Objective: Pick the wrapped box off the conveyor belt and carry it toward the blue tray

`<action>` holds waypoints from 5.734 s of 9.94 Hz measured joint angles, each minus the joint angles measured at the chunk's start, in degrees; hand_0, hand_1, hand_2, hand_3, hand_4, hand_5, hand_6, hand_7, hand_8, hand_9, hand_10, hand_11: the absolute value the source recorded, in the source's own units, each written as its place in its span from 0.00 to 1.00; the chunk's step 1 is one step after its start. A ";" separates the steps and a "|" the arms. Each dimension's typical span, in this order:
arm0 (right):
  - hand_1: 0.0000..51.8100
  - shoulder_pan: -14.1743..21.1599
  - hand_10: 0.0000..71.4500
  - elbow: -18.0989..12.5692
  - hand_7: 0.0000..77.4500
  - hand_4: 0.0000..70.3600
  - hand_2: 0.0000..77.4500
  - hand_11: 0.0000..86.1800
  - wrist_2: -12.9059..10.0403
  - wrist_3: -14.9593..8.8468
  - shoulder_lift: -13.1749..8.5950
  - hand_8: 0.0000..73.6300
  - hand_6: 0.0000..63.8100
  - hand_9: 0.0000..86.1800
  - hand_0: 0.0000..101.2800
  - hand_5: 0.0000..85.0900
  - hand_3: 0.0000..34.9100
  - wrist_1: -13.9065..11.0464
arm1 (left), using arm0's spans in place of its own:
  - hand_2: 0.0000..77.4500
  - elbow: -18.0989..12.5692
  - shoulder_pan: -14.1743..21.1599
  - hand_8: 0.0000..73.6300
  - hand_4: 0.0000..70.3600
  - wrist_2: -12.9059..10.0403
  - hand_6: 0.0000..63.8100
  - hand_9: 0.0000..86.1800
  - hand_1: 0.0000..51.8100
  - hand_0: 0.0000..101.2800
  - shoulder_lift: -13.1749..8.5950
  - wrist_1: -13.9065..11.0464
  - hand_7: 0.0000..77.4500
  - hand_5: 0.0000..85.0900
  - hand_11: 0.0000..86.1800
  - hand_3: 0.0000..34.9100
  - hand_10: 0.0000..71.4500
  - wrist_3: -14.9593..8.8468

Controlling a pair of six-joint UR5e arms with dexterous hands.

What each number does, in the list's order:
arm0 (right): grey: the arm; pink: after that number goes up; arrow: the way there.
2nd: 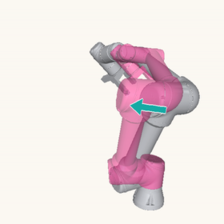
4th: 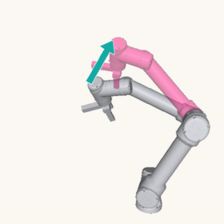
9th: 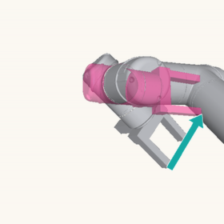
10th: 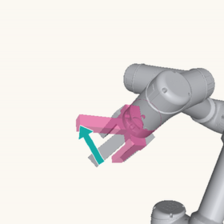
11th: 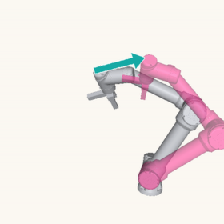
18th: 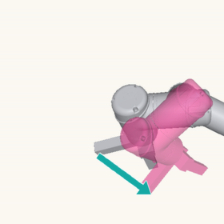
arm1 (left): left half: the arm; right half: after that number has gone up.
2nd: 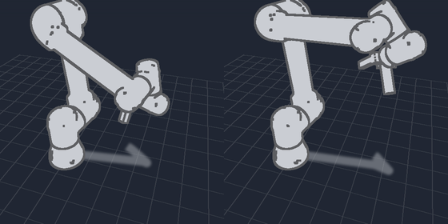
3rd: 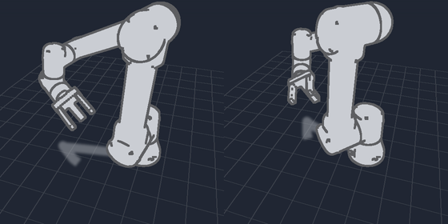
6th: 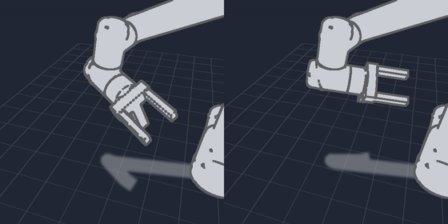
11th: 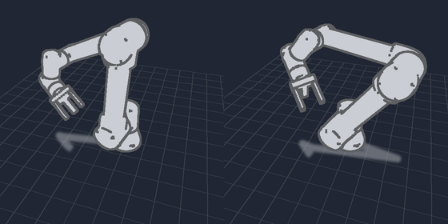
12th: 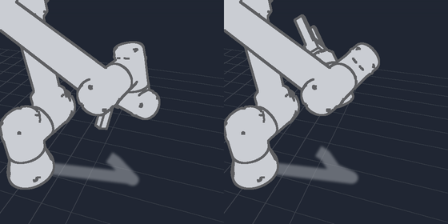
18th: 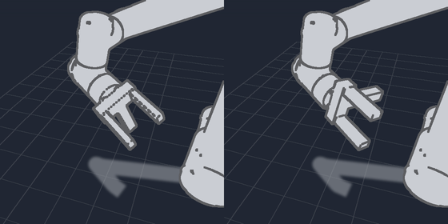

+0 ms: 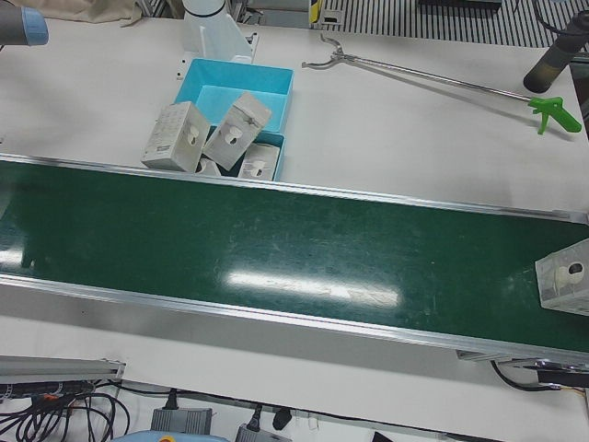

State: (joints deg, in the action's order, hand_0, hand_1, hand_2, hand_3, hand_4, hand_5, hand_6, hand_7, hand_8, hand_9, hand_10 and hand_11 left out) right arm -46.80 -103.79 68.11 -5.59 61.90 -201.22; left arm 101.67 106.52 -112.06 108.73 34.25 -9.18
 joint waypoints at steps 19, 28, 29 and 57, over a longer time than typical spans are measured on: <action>0.24 -0.34 0.00 0.82 0.03 0.12 0.07 0.01 -0.87 1.39 2.85 0.01 0.03 0.03 0.46 0.21 0.00 0.83 | 0.01 0.00 0.00 0.01 0.00 0.00 0.01 0.00 0.00 0.00 0.00 0.00 0.01 0.01 0.01 0.00 0.01 0.00; 0.22 -0.24 0.00 0.84 0.02 0.12 0.04 0.01 -0.95 1.46 2.79 0.01 0.03 0.04 0.46 0.21 0.00 0.91 | 0.01 0.00 0.00 0.01 0.00 0.00 0.01 0.00 0.00 0.00 0.00 0.00 0.01 0.01 0.01 0.00 0.01 0.00; 0.22 -0.24 0.00 0.85 0.02 0.12 0.04 0.01 -0.95 1.44 2.78 0.01 0.03 0.04 0.46 0.21 0.00 0.91 | 0.01 0.00 0.00 0.01 0.00 0.00 0.01 0.00 0.00 0.00 0.00 0.00 0.01 0.01 0.01 0.00 0.01 0.00; 0.21 -0.16 0.00 0.99 0.02 0.12 0.04 0.01 -0.96 1.21 2.87 0.01 0.03 0.04 0.46 0.21 0.00 0.86 | 0.01 0.00 0.00 0.01 0.00 0.00 0.01 0.00 0.00 0.00 0.00 0.00 0.01 0.01 0.01 0.00 0.01 0.00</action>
State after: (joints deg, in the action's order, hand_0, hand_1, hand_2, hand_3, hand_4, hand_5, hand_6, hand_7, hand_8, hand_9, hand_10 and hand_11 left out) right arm -46.96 -102.80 67.15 -4.38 64.77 -200.36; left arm 101.67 106.52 -112.06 108.73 34.25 -9.19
